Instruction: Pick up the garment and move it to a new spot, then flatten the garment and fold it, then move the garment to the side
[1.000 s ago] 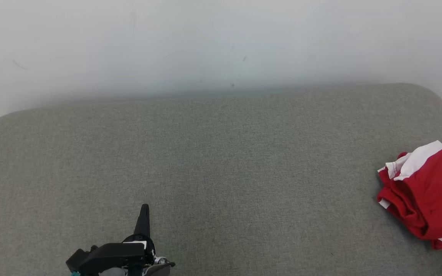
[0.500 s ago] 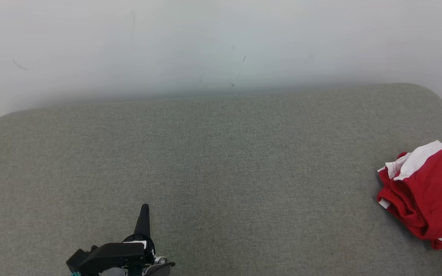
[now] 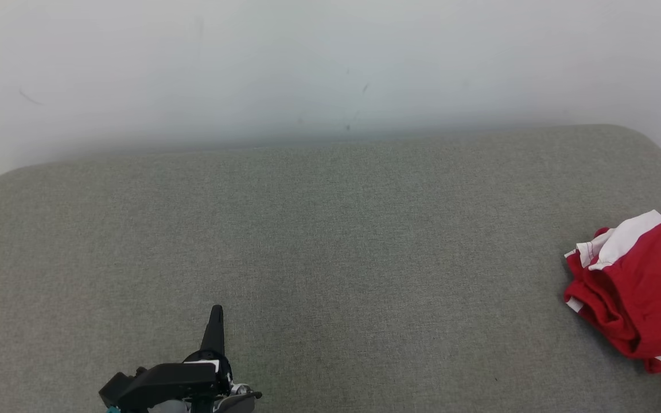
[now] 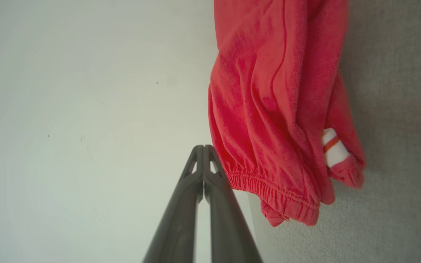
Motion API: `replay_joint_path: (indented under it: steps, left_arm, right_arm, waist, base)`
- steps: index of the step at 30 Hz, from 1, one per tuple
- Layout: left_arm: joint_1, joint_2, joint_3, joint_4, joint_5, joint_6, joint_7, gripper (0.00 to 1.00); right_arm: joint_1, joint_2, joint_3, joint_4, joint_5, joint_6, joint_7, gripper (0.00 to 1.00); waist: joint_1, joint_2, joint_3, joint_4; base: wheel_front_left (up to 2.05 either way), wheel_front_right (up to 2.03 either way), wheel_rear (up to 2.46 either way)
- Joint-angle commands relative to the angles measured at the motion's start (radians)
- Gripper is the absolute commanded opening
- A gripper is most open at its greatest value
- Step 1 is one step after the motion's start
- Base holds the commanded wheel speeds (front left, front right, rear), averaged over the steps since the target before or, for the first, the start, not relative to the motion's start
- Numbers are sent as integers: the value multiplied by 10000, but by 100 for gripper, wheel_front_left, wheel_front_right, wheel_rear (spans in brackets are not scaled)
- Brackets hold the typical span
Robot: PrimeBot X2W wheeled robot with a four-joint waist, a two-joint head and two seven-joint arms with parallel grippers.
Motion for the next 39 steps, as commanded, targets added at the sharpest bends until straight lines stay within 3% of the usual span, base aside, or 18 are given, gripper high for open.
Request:
replay_joint_path:
  steps: [1,39]
  left_arm:
    - [-50,7,-6,46,-60,-36,-28,0]
    - [-46,7,-5,43,-60,-36,-28,0]
  right_arm:
    - [-74,21,-18,12,-63,4,55,0]
    - [-99,94,-156,14,-187,4,150,0]
  waist:
    - [0,-1,0,1]
    - [0,-1,0,1]
  base:
    - [0,0,0]
    - [0,0,0]
